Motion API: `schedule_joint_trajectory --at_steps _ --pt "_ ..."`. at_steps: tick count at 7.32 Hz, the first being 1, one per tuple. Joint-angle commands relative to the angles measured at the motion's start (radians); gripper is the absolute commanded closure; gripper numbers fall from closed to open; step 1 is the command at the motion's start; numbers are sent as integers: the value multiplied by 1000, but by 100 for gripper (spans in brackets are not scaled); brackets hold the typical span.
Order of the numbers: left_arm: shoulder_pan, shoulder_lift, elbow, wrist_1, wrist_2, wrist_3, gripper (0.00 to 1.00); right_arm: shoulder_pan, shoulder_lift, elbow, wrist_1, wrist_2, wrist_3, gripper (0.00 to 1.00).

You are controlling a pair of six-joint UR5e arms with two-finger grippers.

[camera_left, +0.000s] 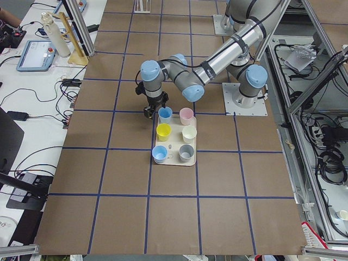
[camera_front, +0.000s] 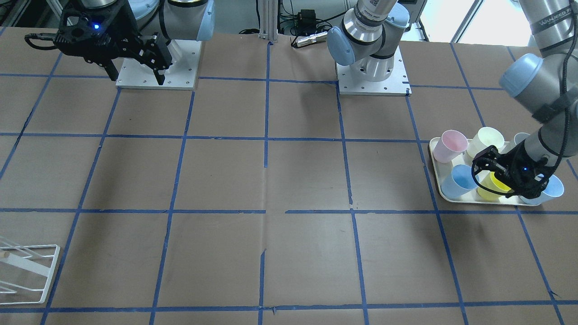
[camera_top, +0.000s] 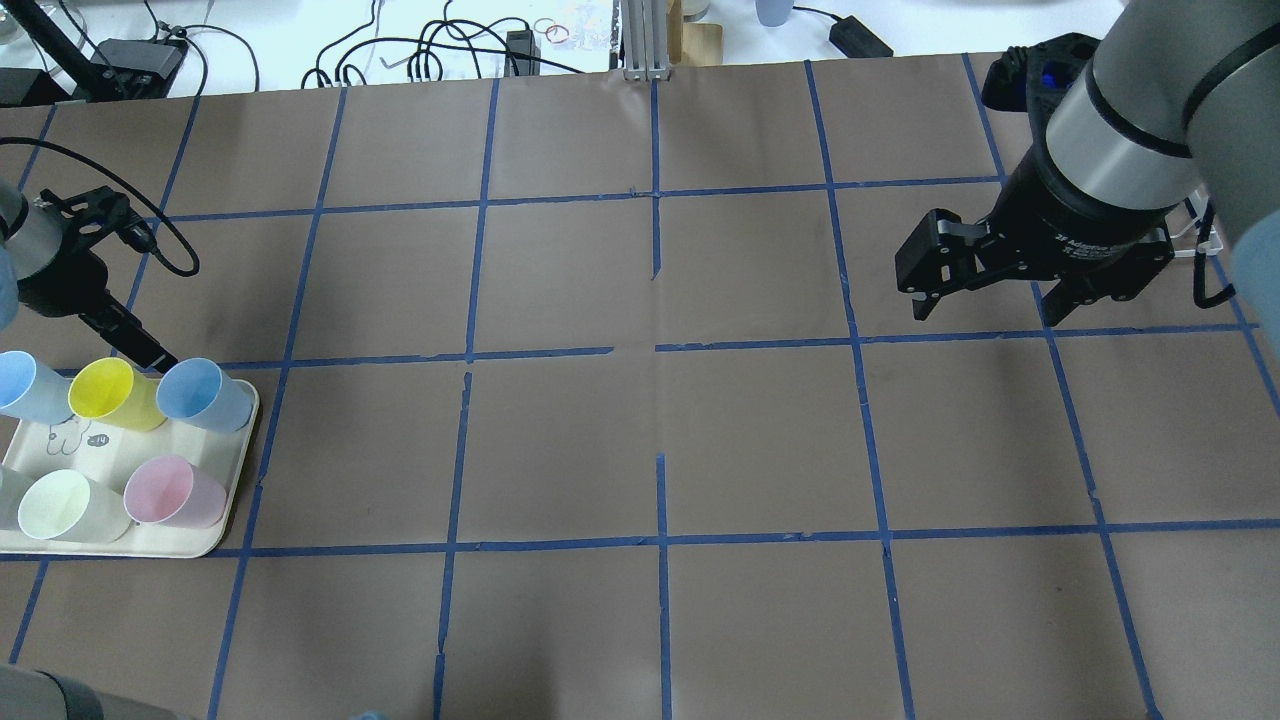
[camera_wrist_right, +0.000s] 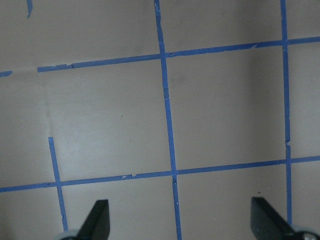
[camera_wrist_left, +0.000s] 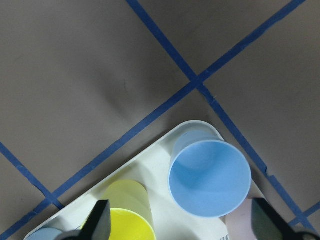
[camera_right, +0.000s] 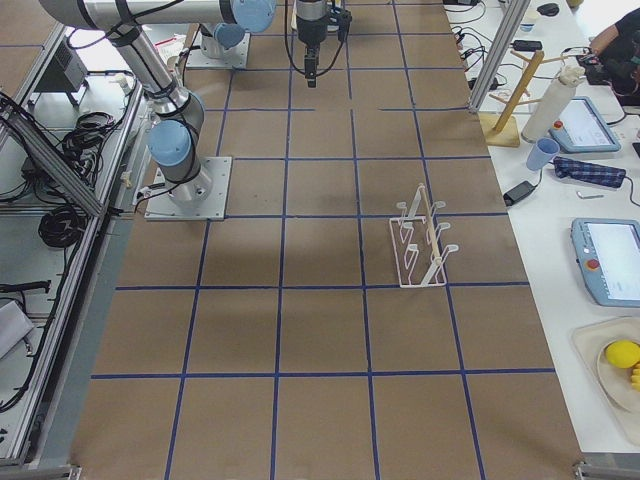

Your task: Transfer IKEA cup to right arm and place on rack

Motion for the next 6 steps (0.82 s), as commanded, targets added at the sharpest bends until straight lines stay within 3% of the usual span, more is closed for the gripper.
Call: schedule_joint_trajectory --at_steps 1,3,6 --pt "4 -43 -3 22 -33 -1 0 1 -1 1 -1 0 4 0" --pt "5 -50 -3 15 -21 -9 4 1 -2 2 2 0 11 0" --pt "8 -50 -35 16 -21 -10 32 -3 1 -4 8 11 11 0"
